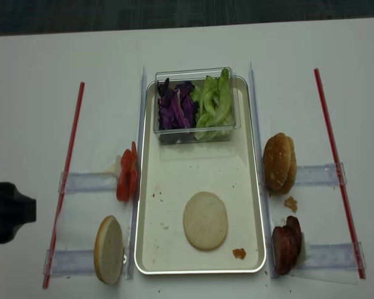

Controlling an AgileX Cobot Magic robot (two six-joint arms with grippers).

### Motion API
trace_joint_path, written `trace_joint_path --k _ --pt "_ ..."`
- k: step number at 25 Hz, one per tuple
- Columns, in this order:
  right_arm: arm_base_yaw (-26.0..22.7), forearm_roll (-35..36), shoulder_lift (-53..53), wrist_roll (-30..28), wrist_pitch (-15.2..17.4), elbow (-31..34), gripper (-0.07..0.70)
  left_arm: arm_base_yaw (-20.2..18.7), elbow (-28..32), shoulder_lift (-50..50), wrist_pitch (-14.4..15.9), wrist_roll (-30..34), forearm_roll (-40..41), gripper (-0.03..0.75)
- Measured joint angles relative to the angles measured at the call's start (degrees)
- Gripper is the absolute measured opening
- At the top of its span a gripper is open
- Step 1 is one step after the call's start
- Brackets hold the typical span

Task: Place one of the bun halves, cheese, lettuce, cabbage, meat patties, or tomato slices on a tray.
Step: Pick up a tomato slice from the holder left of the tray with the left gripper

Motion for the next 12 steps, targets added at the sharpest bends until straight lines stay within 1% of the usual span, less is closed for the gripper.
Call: trace_joint_path --k 5,12 --pt "0.00 0.00 0.00 0.00 0.00 0.00 0.477 0.00 -2.89 5.88 0.00 0.10 0.00 0.375" --pt "0.00 0.00 0.00 0.00 0.00 0.00 0.477 -0.02 -3.59 11.40 0.00 1.49 0.00 0.373"
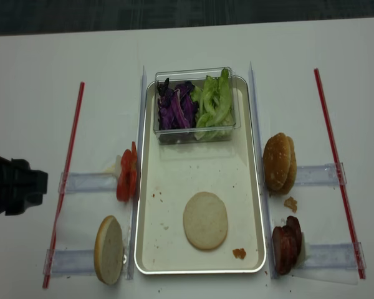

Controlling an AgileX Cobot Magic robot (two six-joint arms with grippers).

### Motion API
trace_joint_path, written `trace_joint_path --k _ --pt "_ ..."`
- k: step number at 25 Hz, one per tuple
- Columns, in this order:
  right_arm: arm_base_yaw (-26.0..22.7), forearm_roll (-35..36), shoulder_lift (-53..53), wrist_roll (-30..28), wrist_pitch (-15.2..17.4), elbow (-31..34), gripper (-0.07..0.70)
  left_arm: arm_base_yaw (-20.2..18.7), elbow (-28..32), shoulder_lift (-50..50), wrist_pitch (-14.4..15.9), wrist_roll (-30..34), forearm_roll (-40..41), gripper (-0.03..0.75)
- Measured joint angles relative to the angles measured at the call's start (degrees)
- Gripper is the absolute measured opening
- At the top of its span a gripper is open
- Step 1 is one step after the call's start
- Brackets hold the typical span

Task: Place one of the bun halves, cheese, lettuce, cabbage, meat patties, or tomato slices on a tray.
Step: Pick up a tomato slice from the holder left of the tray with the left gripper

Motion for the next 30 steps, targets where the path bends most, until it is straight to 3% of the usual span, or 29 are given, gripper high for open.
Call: trace_joint_path --k 15,23,30 --pt "0.00 0.00 0.00 0.00 0.00 0.00 0.477 -0.10 0.00 1.18 -2.18 1.73 -1.17 0.369" --pt "0.00 0.00 0.00 0.00 0.00 0.00 0.477 -3.82 0.00 1.34 -4.98 2.03 -1.27 0.369" --pt "0.00 0.00 0.00 0.00 0.00 0.00 0.477 -6.57 0.00 5.00 -5.61 0.86 -1.41 0.369"
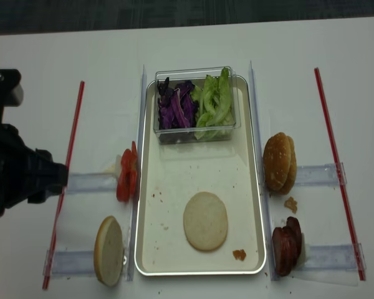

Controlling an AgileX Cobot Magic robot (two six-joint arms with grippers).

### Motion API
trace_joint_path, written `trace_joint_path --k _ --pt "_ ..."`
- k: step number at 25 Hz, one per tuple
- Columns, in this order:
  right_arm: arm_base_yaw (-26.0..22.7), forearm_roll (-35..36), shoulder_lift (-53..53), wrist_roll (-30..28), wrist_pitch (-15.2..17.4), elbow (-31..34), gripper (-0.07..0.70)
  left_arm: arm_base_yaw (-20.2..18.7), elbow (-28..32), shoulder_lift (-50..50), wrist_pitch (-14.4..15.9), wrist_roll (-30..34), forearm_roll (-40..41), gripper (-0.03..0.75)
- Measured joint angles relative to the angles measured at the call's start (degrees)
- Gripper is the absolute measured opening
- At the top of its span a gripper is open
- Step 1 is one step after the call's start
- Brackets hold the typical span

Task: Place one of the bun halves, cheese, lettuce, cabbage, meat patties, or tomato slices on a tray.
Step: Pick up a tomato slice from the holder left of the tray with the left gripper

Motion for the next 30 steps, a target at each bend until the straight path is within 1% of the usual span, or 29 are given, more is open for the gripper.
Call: trace_joint_path --k 3,6,9,15,19,21,23,30 --pt "0.00 0.00 0.00 0.00 0.00 0.00 0.477 -3.35 -0.11 1.57 -1.54 -2.96 0.00 0.369" --pt "0.00 0.00 0.00 0.00 0.00 0.00 0.477 -6.33 -1.62 4.35 -2.11 -5.21 0.00 0.369" --pt "0.00 0.00 0.00 0.00 0.00 0.00 0.477 -9.40 -4.38 7.98 -2.50 -6.95 0.12 0.368" --pt "0.00 0.00 0.00 0.00 0.00 0.00 0.477 -15.94 -10.36 16.38 -2.87 -12.52 1.00 0.363" --pt "0.00 0.00 0.00 0.00 0.00 0.00 0.477 -19.45 -13.43 21.58 -3.22 -18.12 1.81 0.362" --pt "0.00 0.00 0.00 0.00 0.00 0.00 0.477 -20.51 -14.65 23.75 -3.48 -20.22 1.93 0.362" --pt "0.00 0.00 0.00 0.00 0.00 0.00 0.477 -21.39 -15.47 25.65 -4.21 -20.90 1.93 0.362" --pt "0.00 0.00 0.00 0.00 0.00 0.00 0.477 -21.77 -16.19 29.83 -5.79 -23.55 2.05 0.359"
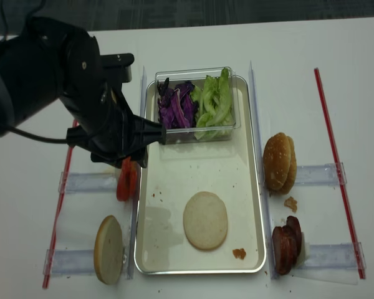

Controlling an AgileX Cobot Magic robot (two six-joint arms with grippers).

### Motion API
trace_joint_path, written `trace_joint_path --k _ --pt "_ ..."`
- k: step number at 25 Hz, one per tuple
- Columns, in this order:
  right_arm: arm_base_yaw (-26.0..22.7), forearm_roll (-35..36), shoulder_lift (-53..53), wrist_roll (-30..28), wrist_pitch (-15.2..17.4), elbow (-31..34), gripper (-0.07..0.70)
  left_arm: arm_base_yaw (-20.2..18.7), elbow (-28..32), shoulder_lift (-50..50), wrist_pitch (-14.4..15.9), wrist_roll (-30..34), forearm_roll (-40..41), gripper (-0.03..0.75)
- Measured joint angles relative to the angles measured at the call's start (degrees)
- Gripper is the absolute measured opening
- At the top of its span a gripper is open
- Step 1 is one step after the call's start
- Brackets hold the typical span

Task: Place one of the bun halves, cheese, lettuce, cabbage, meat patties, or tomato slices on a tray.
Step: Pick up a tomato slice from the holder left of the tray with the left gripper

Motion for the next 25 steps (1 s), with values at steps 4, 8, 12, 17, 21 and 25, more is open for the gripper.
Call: trace_joint_path --k 4,8,12,17,21,25 --pt "0.00 0.00 0.00 0.00 0.00 0.00 0.477 0.00 -0.12 1.39 -1.74 -0.50 0.55 0.358" --pt "0.00 0.00 0.00 0.00 0.00 0.00 0.477 0.00 -1.23 3.62 -2.03 -0.74 1.38 0.358" --pt "0.00 0.00 0.00 0.00 0.00 0.00 0.477 0.00 -3.16 5.81 -2.12 -0.74 1.60 0.358" --pt "0.00 0.00 0.00 0.00 0.00 0.00 0.477 0.00 -3.89 8.31 -1.98 -0.74 2.53 0.358" --pt "0.00 0.00 0.00 0.00 0.00 0.00 0.477 0.00 -4.03 10.07 -1.66 -0.74 2.67 0.358" --pt "0.00 0.00 0.00 0.00 0.00 0.00 0.477 0.00 -4.17 11.12 -1.66 -0.74 3.10 0.358"
